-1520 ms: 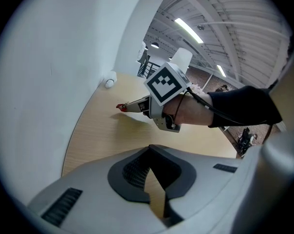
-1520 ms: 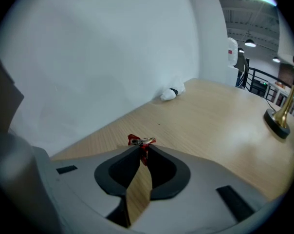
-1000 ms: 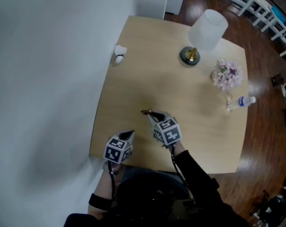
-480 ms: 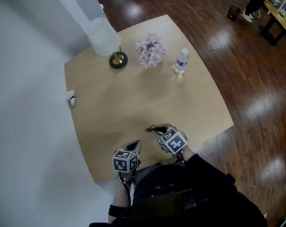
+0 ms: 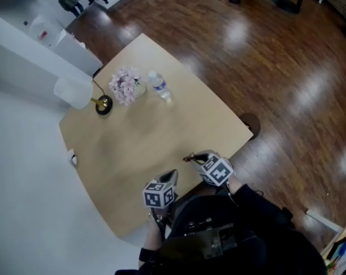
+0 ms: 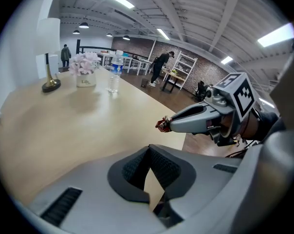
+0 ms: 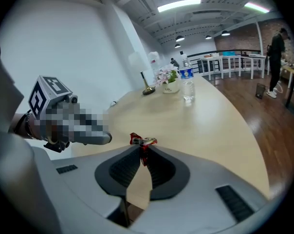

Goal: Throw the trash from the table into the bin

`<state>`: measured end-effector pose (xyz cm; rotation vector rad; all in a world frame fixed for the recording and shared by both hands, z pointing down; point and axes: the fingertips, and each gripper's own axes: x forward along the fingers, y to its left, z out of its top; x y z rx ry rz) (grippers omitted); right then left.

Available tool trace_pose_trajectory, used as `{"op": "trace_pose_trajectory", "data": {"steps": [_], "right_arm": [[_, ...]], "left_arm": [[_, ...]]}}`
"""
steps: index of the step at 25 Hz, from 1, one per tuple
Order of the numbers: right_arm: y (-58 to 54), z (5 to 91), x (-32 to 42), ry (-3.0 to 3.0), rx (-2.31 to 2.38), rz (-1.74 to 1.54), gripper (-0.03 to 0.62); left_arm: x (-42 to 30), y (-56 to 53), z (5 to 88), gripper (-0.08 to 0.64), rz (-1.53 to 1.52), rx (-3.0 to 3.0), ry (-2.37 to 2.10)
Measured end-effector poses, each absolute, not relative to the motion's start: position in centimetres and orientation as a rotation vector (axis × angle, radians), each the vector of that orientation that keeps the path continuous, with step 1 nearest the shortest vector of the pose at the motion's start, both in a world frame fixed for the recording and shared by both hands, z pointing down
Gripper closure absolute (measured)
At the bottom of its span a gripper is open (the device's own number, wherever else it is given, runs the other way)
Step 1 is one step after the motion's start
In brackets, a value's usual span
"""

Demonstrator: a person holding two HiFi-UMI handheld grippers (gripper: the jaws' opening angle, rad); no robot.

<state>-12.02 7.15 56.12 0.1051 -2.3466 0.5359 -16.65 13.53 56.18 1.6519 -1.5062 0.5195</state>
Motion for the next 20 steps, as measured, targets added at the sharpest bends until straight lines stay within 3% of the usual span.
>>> {"op": "trace_pose_trajectory", "data": {"steps": [20], "right_arm": [[1.9,55.5,7.2,-2.212,0.629,0.662,0.545]], "left_arm": [[0.2,2.5,56.1,0.557,0.665,2.068,-1.117]]}}
